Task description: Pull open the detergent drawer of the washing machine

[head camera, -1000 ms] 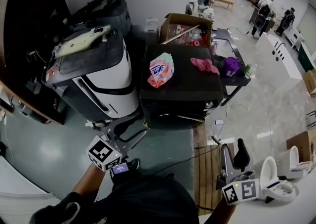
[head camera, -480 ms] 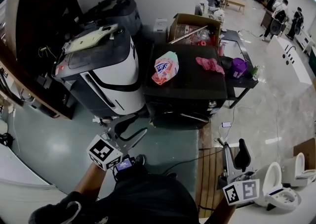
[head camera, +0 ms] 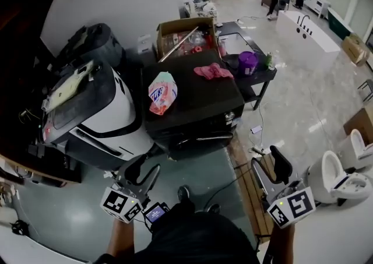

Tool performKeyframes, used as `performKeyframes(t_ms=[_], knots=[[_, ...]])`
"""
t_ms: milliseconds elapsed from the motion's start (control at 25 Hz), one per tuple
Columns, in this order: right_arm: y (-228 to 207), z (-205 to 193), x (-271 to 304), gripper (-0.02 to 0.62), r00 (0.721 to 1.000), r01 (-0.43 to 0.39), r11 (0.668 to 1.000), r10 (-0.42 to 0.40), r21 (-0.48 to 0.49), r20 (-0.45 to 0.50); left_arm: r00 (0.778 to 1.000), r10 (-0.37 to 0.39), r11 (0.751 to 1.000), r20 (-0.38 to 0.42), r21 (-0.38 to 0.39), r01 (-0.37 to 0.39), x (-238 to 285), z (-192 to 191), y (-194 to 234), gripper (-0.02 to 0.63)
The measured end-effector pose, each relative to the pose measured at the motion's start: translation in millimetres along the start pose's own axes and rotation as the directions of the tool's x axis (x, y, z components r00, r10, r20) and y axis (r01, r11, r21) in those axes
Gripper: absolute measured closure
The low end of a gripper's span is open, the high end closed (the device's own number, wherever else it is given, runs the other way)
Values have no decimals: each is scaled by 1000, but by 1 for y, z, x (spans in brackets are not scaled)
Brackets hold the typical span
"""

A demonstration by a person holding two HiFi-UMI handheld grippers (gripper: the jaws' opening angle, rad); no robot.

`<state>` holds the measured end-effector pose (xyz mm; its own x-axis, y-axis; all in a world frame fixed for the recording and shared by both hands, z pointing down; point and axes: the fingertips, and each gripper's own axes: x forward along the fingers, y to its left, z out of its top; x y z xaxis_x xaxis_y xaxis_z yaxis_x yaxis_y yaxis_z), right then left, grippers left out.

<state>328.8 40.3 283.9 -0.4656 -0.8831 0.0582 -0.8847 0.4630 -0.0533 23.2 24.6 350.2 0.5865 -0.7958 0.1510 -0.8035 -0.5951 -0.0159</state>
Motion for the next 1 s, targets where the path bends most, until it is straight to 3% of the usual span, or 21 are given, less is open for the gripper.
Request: performKeyframes(t_ms=[360,1000], knots=[[15,18,30,364,998,58,997,-60,-44,-28,997,-64,997,47,-35,66,22,2,40,350],[45,25,115,364,992,108,992,-112,-69,-55,991,-128,988,40,-80,131,53,-23,128,350]])
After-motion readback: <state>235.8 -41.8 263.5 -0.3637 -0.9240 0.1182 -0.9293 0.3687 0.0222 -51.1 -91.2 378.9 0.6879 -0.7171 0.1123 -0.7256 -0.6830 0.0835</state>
